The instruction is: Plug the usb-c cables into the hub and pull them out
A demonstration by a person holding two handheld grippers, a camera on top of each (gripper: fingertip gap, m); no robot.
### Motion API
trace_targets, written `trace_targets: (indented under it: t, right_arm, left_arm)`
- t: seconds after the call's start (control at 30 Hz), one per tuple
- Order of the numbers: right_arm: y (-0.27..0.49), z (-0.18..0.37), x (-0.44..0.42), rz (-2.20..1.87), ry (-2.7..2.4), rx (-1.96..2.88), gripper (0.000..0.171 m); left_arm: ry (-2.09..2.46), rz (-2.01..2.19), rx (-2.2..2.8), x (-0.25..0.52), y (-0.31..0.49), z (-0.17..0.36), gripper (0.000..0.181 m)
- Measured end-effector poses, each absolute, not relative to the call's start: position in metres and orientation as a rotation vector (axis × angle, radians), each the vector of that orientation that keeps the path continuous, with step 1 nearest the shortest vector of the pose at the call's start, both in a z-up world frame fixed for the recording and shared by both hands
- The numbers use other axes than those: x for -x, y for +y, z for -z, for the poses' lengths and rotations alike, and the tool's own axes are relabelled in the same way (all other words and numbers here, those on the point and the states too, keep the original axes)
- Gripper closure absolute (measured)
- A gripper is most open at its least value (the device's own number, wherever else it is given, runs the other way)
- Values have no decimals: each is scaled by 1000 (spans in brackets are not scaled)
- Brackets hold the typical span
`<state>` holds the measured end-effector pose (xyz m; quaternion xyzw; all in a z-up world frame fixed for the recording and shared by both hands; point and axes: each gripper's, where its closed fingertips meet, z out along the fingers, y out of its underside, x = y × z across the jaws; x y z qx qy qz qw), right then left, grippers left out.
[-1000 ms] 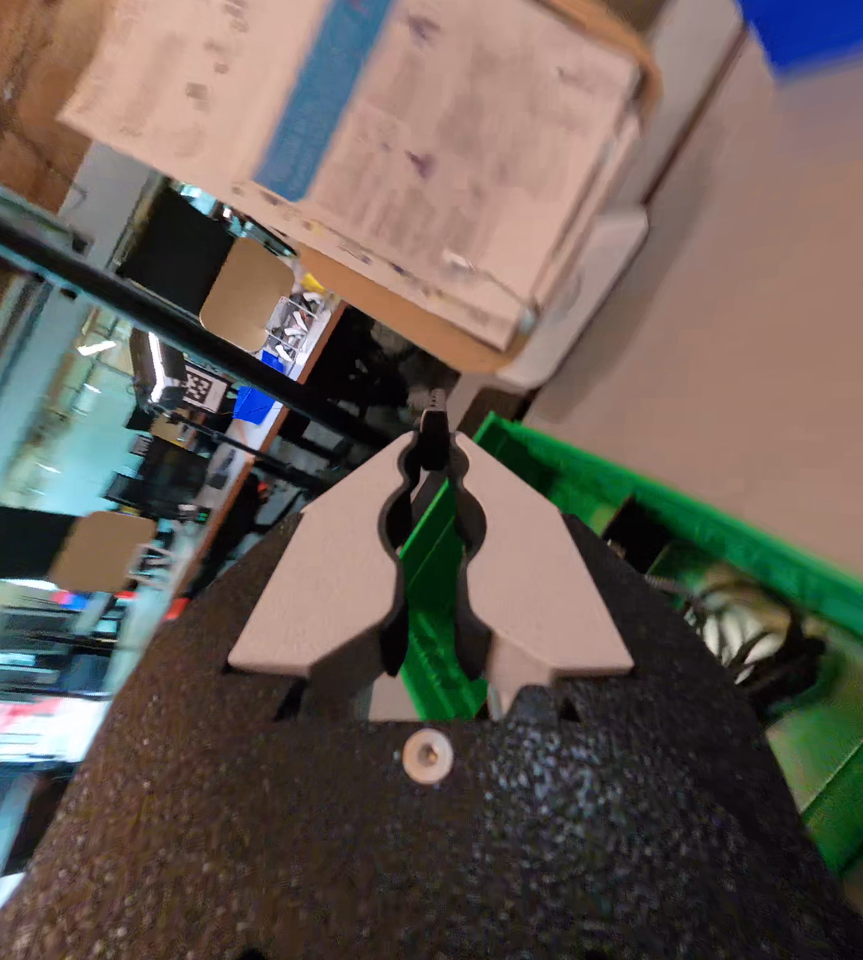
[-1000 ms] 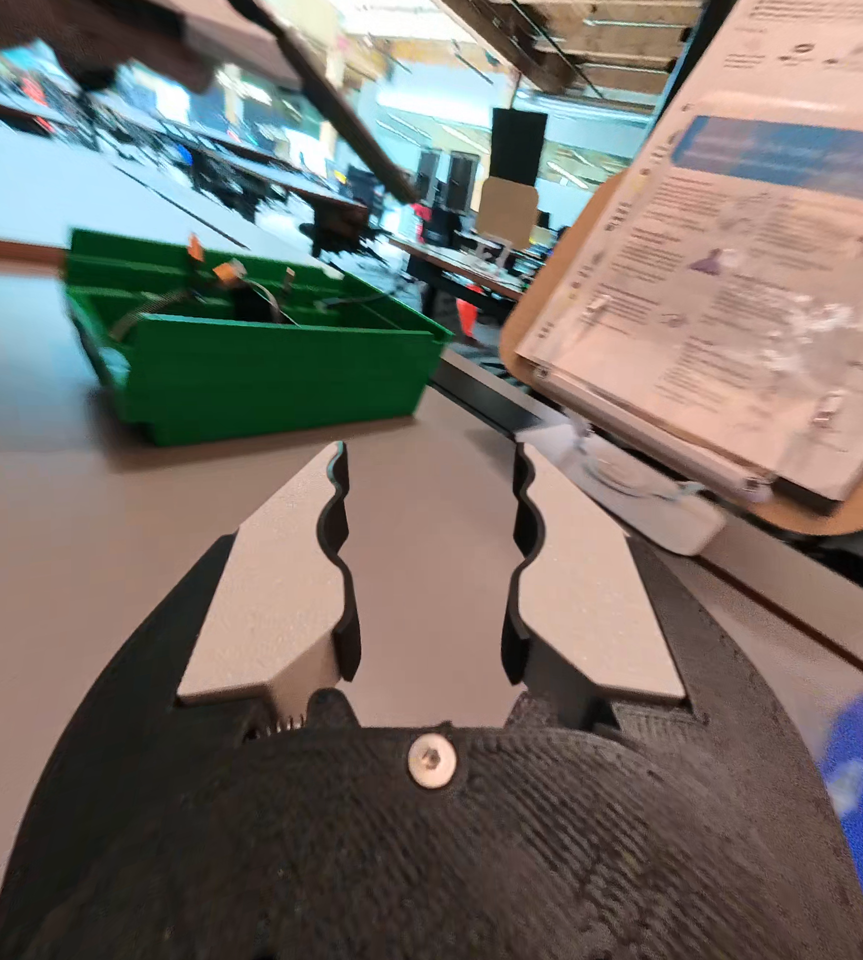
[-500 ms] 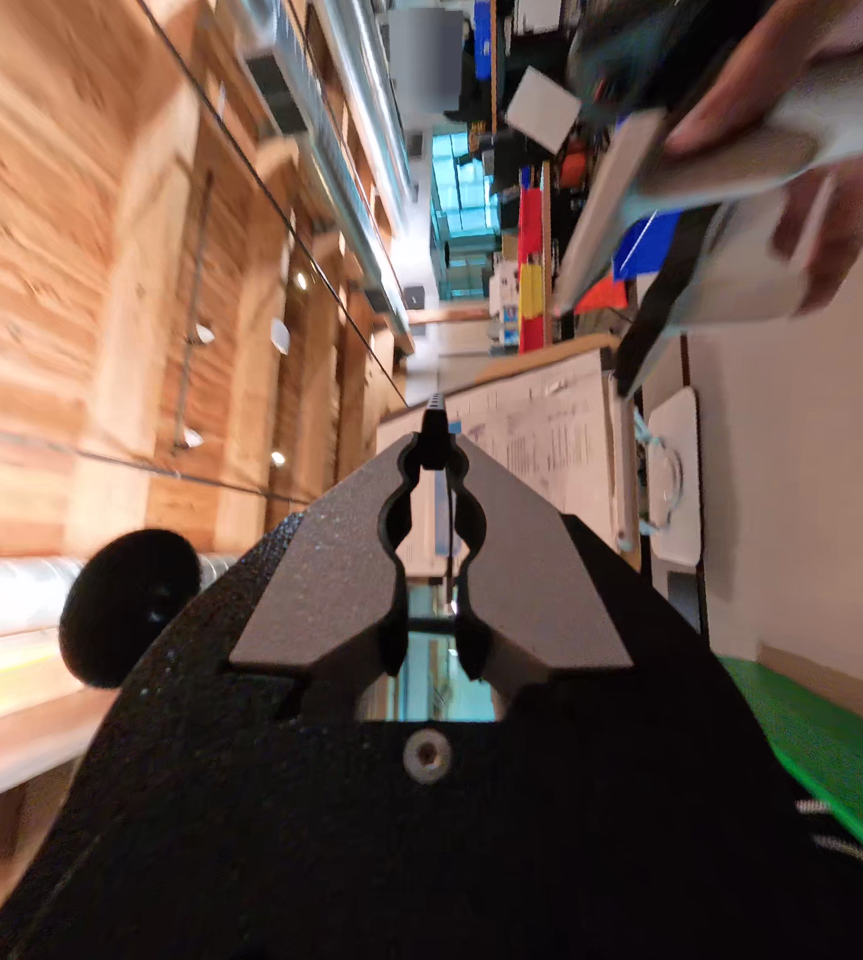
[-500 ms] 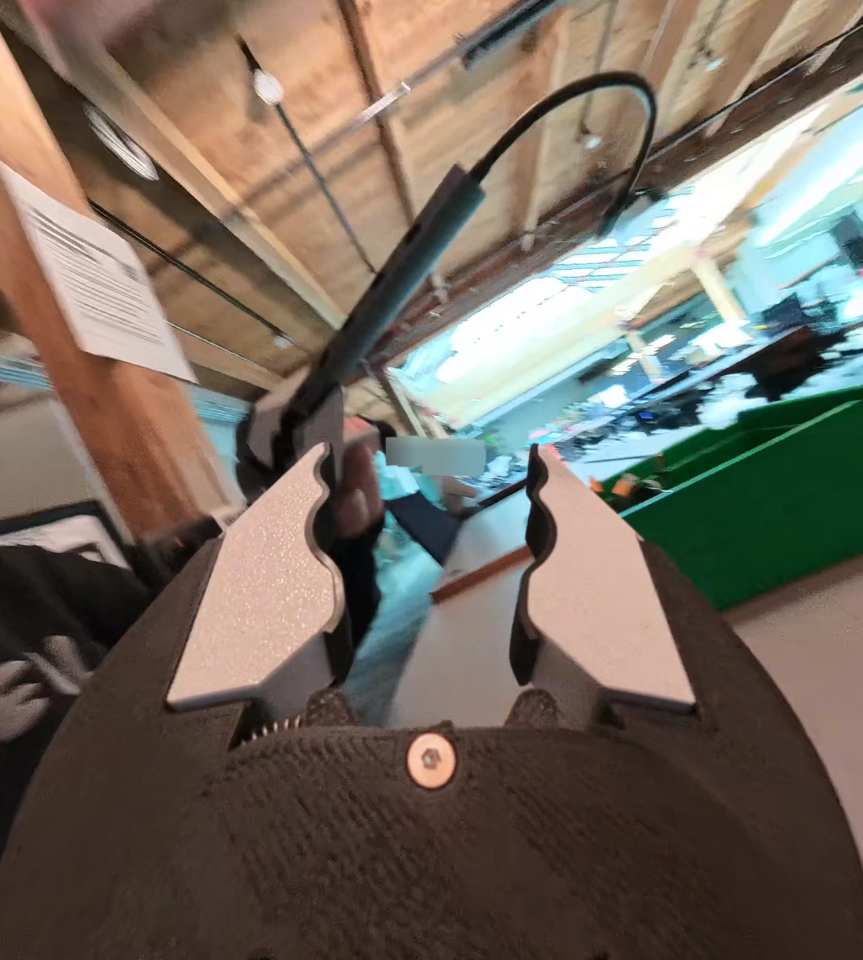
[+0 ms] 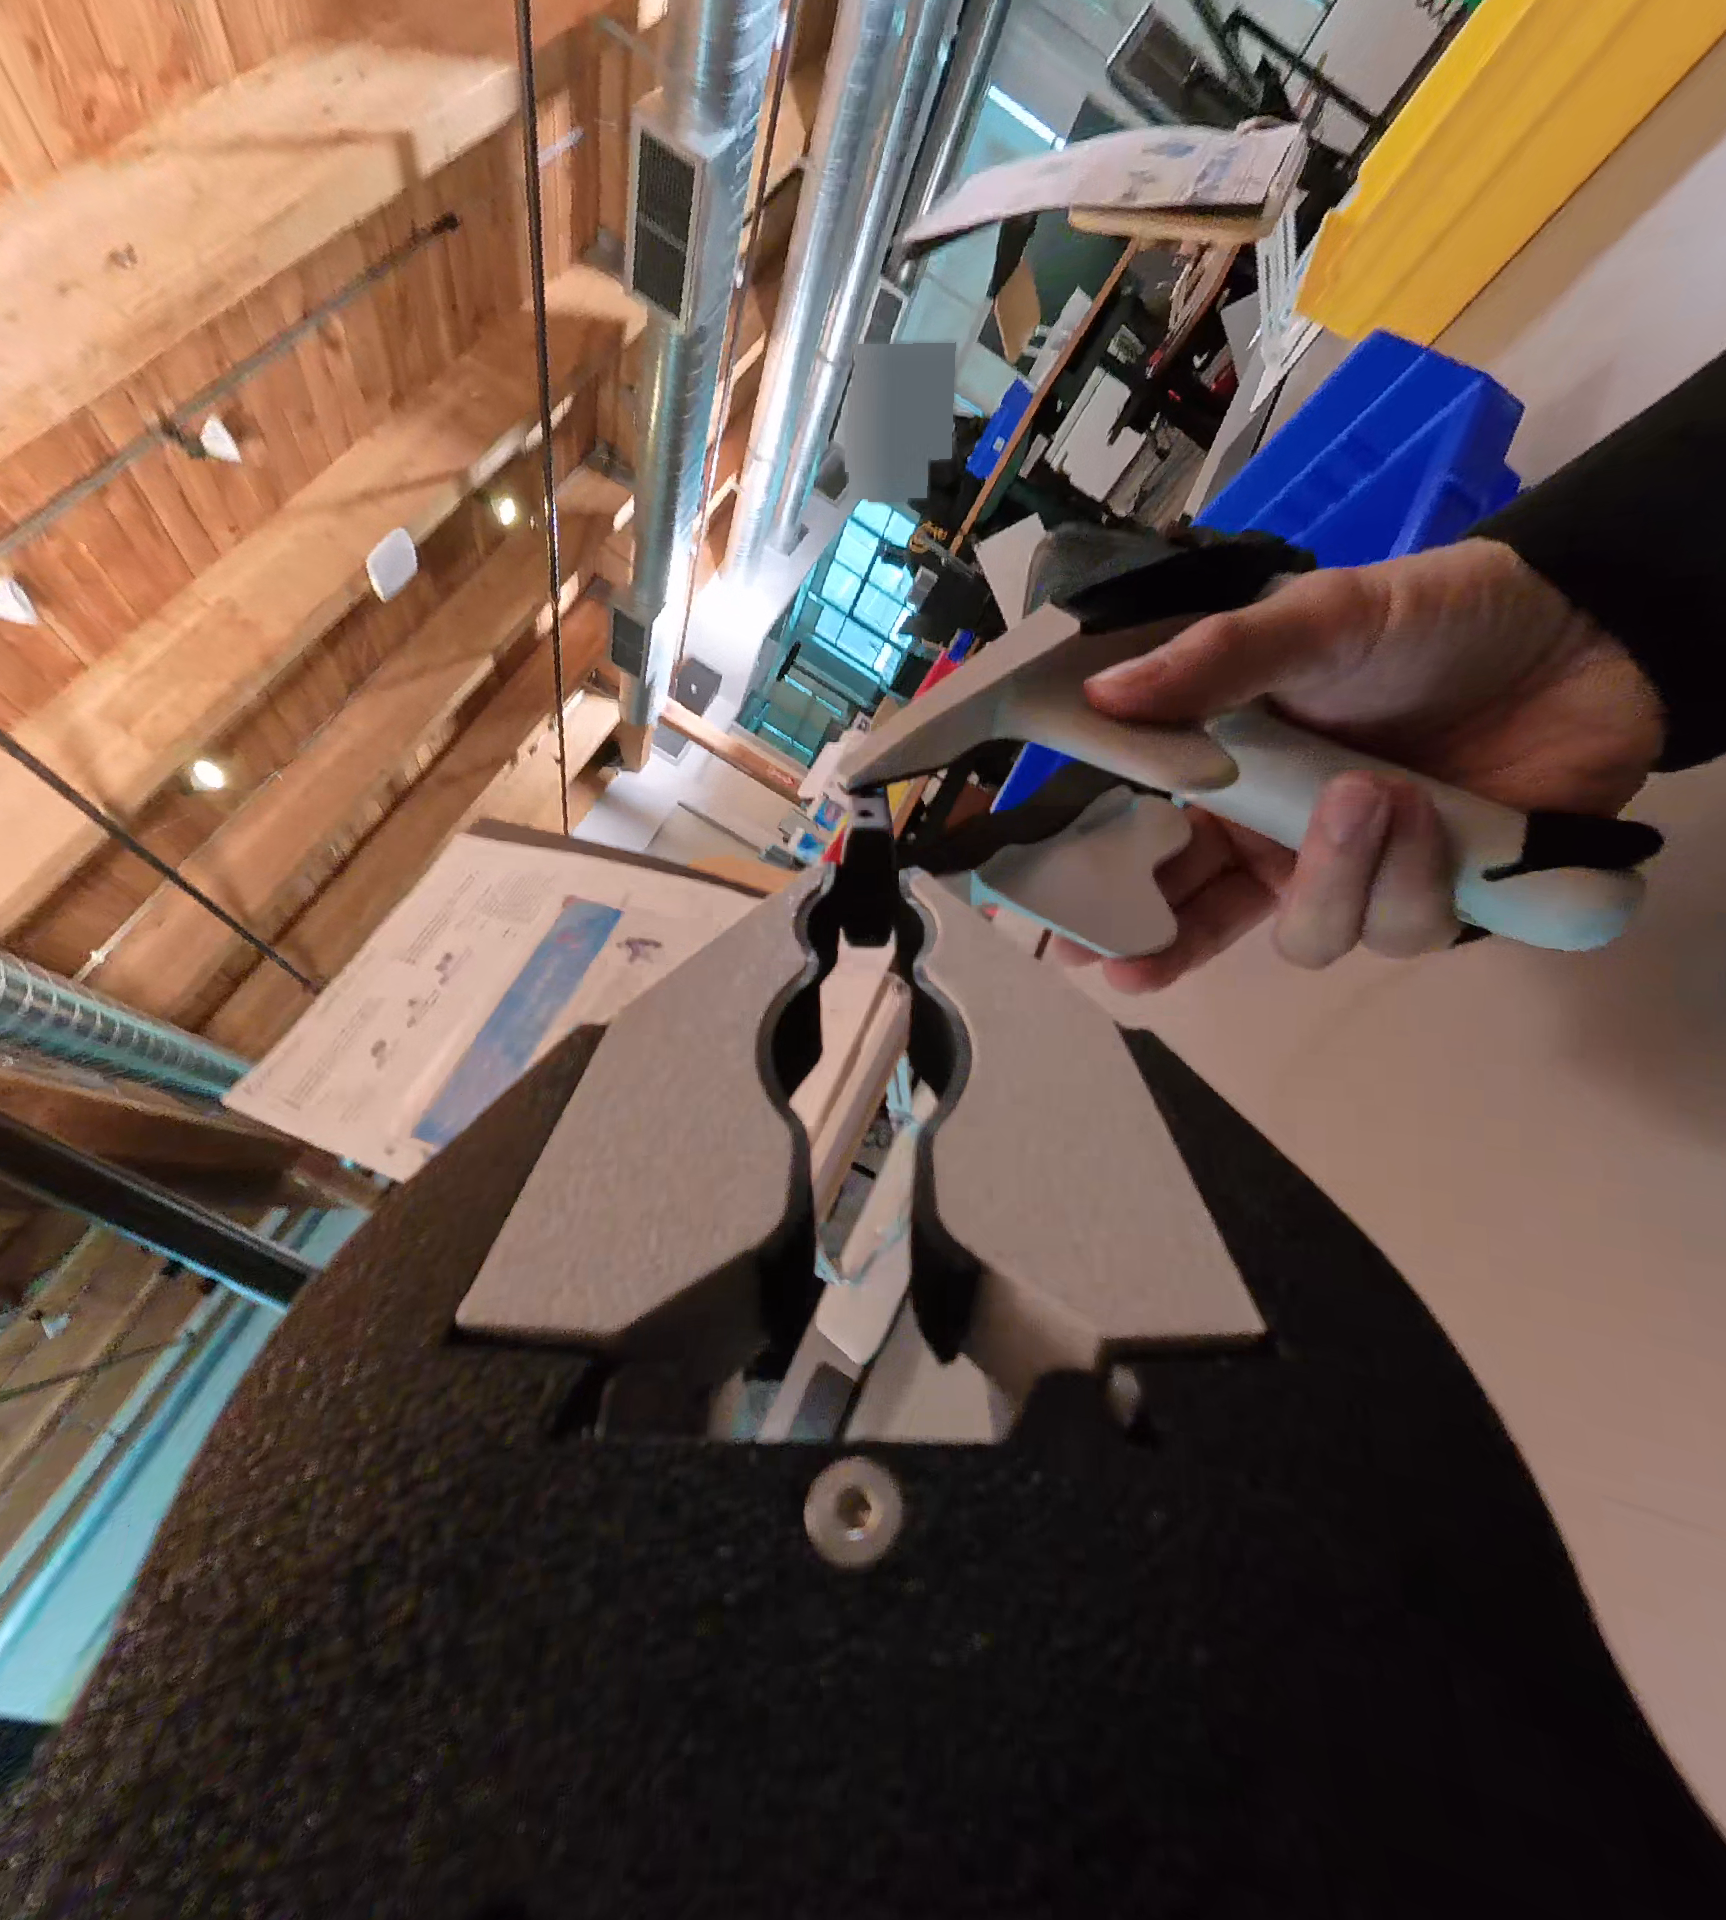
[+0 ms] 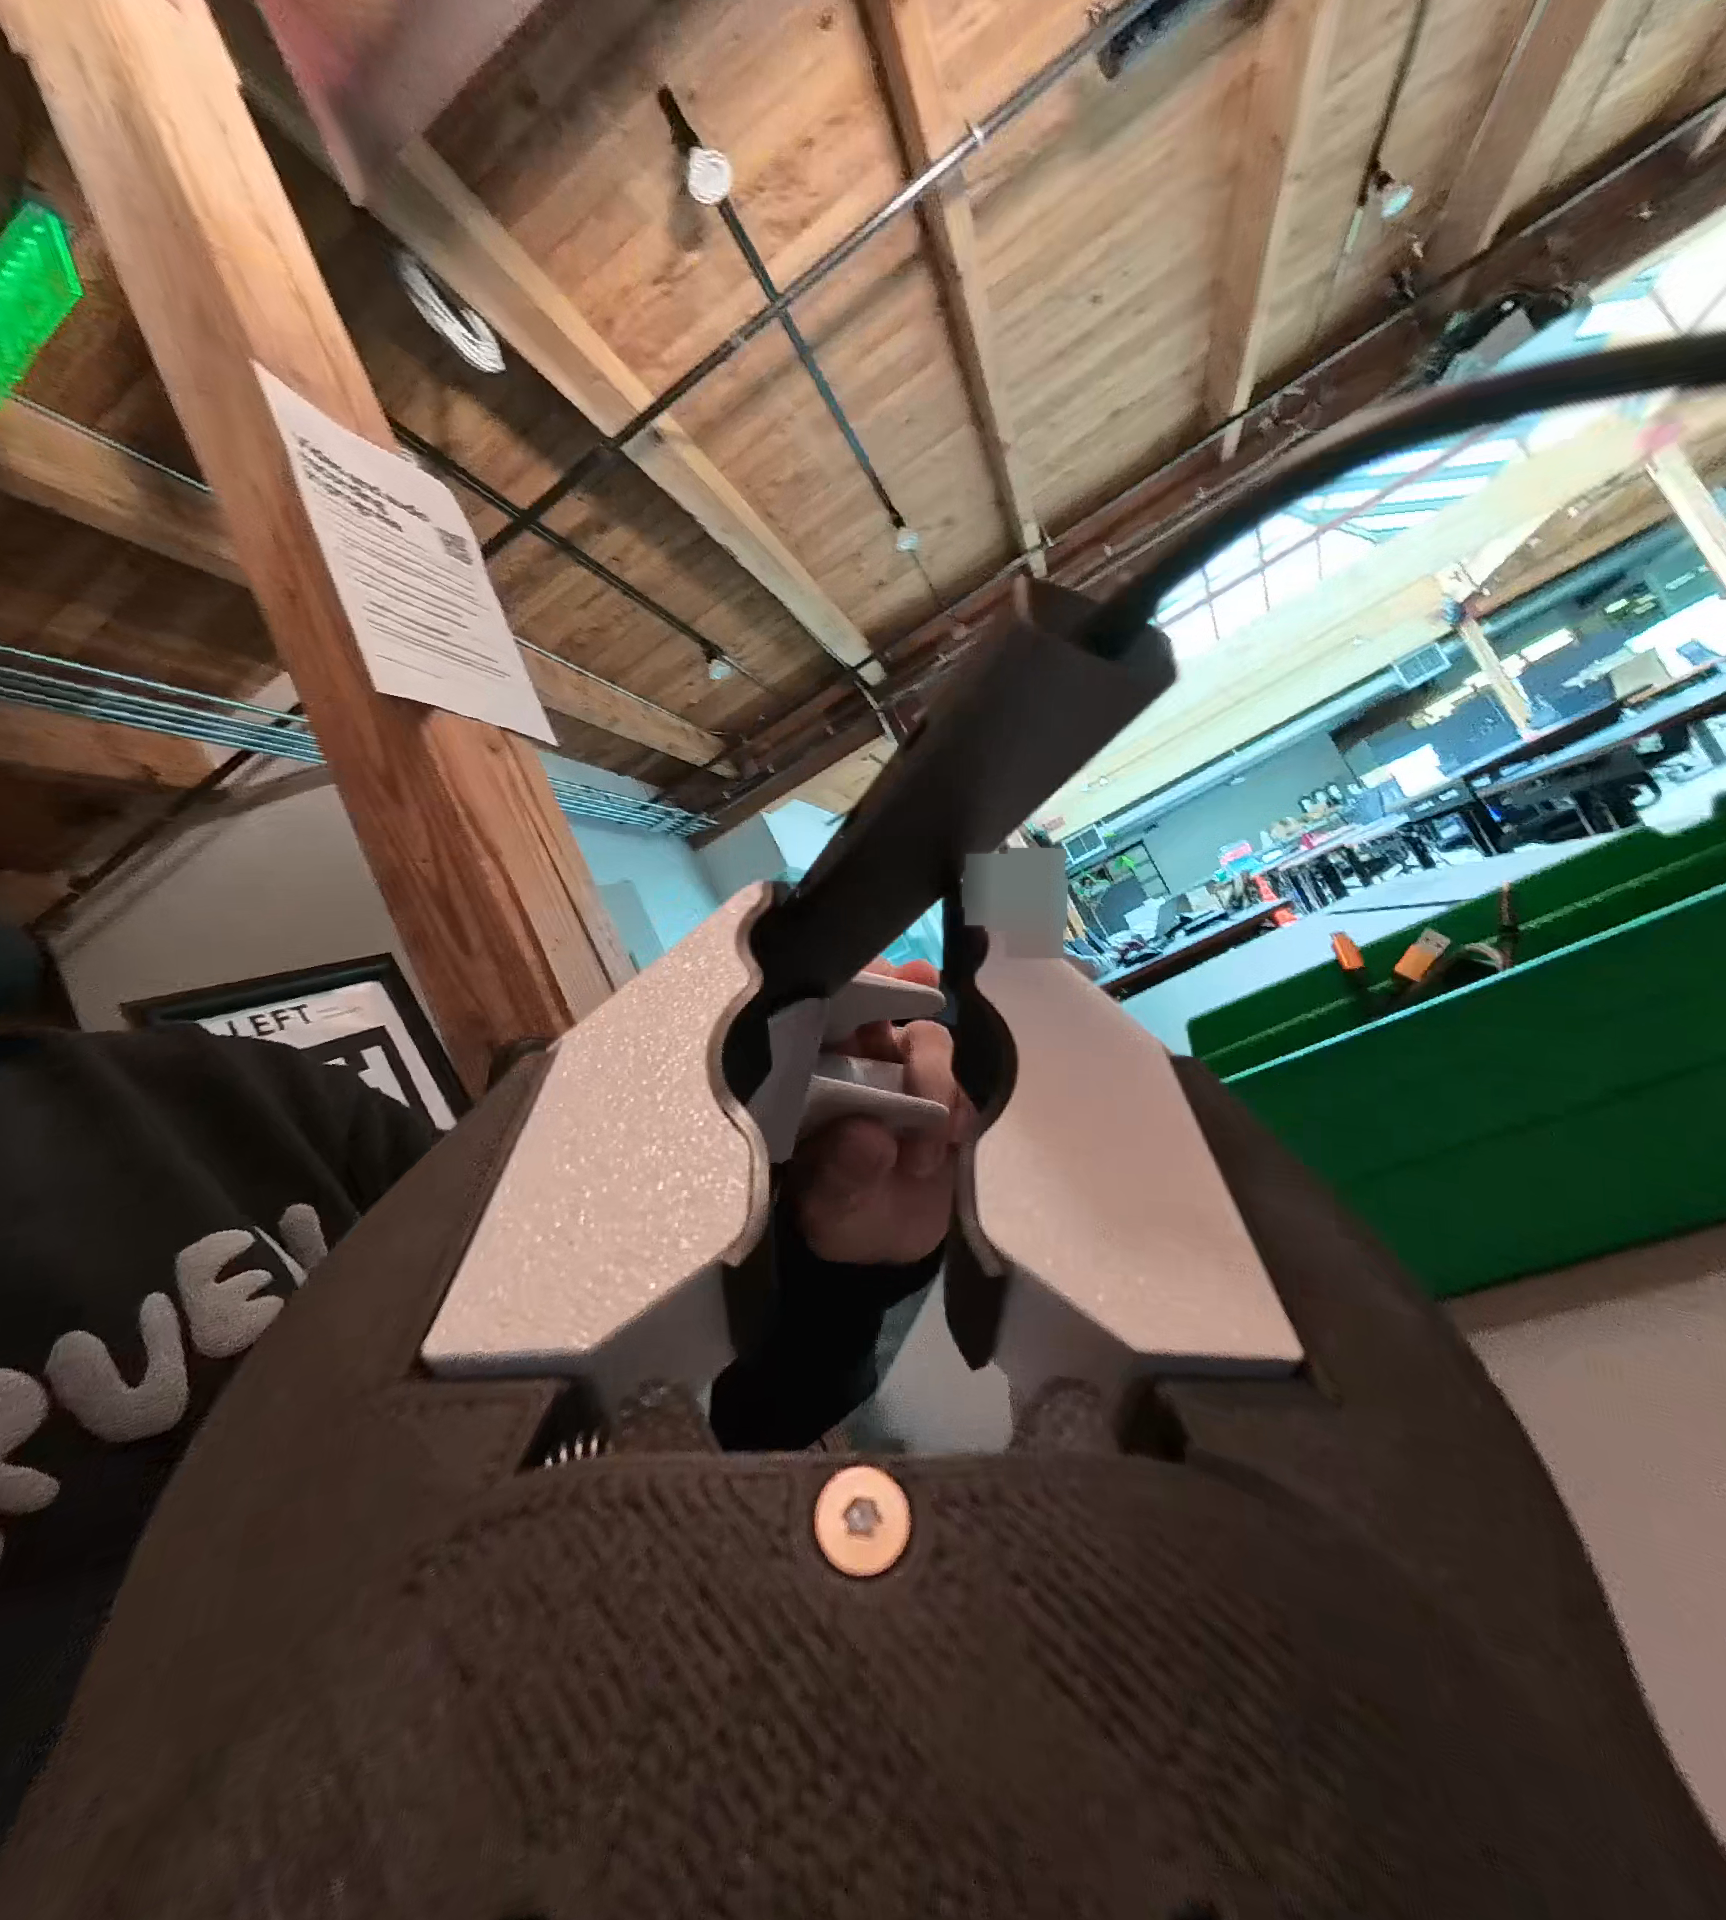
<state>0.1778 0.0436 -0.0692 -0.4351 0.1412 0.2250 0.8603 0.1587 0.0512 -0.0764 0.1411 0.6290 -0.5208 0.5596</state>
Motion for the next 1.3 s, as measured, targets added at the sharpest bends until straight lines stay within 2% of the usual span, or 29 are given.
trace_targets:
  t: [0.13,0.27,0.4,0.5,0.67,0.8,0.93,1.1,1.2,1.23,1.3]
  right_arm:
    - [45,78,-184,-327,305,1017,149]
    - [50,93,-189,-133,303,1174,149]
    - [58,115,-199,27,323,1345,149]
    - [68,137,-196,153,254,1528,150]
    - [80,155,-195,261,202,1652,150]
    - [80,163,-197,337,180,1704,150]
    - [77,169,-202,411,185,1737,149]
    - [60,137,-212,570,204,1521,144]
    - [46,122,-219,763,200,1422,111]
    - [43,119,-221,802,212,1394,105]
    - [39,110,-220,862,208,1346,106]
  left_arm:
    - [1609,1266,-256,-171,55,102,170]
    - [1879,1412,-144,-170,56,134,144]
    - [1992,1488,-72,-167,67,126,129]
    - [2039,1473,-5,-176,71,105,134]
    - [2301,1362,96,-186,58,109,139]
    - [2373,1306,127,-190,47,120,159]
    - [2439,1294,325,-195,44,132,165]
    - [2185,1852,830,-218,45,100,174]
    - [1876,2330,1165,-234,56,75,175]
    - [1771,2451,1256,-239,60,71,175]
    - [1583,2614,1449,-249,64,72,175]
